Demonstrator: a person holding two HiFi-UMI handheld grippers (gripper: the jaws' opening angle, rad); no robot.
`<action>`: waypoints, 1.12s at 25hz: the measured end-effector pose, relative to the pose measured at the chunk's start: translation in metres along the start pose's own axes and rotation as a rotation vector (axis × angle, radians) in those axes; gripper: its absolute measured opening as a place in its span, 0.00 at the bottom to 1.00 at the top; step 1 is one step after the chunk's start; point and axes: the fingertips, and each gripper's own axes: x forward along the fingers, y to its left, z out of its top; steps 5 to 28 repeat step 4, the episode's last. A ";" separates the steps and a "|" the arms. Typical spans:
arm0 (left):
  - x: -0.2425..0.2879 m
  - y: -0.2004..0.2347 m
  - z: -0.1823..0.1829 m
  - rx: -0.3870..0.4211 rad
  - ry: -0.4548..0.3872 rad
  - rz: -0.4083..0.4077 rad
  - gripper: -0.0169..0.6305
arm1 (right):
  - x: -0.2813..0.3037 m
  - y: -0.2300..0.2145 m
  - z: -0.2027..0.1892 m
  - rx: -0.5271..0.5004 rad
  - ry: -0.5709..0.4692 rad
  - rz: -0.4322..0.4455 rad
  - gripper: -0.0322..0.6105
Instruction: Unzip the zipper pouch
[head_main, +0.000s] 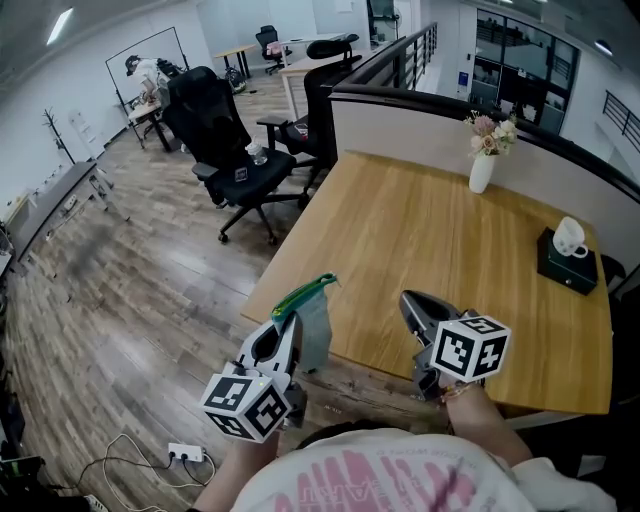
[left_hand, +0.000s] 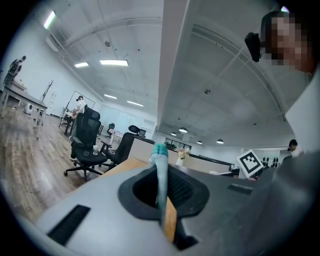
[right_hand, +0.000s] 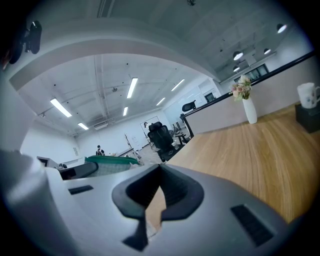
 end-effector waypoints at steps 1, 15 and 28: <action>0.000 0.000 0.000 0.001 -0.001 0.001 0.04 | 0.000 0.000 0.000 -0.002 0.002 0.002 0.05; -0.002 0.002 0.000 0.002 -0.002 0.005 0.04 | 0.003 0.004 -0.002 -0.009 0.014 0.012 0.05; -0.002 0.002 0.000 0.002 -0.002 0.005 0.04 | 0.003 0.004 -0.002 -0.009 0.014 0.012 0.05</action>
